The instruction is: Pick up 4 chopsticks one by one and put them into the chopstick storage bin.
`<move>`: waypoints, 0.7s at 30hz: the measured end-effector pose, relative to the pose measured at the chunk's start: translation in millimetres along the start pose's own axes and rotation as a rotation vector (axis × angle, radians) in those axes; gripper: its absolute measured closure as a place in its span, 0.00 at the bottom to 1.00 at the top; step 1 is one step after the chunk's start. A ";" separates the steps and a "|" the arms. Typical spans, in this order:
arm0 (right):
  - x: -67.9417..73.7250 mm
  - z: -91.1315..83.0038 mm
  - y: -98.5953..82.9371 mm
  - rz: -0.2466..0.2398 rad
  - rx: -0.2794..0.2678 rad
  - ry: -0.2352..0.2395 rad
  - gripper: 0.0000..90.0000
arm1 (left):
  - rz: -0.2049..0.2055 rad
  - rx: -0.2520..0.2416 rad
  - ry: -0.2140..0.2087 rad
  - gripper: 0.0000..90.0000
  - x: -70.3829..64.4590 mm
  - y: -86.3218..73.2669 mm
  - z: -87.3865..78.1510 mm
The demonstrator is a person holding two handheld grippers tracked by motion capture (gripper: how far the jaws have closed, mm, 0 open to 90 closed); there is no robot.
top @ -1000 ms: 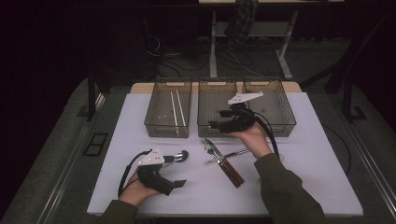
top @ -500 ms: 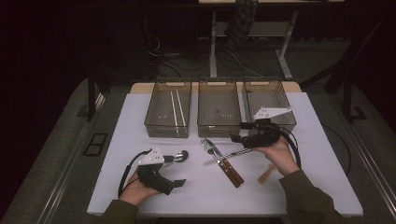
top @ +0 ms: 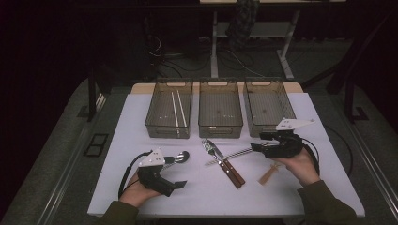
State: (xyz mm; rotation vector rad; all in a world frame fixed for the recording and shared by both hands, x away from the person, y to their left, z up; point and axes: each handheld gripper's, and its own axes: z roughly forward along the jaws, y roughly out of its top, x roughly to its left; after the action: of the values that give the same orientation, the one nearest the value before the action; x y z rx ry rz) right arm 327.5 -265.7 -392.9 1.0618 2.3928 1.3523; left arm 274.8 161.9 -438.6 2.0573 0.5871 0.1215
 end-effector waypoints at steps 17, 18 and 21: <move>-42.9 19.1 -14.6 0.096 0.108 -0.144 0.94 | 0.007 0.009 -0.003 0.01 -0.2 0.1 1.5; -45.2 20.3 -15.2 0.105 0.107 -0.151 0.97 | 0.007 0.010 -0.003 0.01 -0.1 0.0 1.6; -50.8 25.0 -17.0 0.114 0.127 -0.166 1.00 | 0.006 0.012 -0.003 0.01 0.0 -0.2 1.7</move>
State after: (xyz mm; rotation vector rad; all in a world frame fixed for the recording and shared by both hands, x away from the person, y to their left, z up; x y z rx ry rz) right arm 368.0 -288.5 -429.4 1.3076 2.3534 1.1077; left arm 275.3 160.6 -439.7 2.0705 0.5811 0.1192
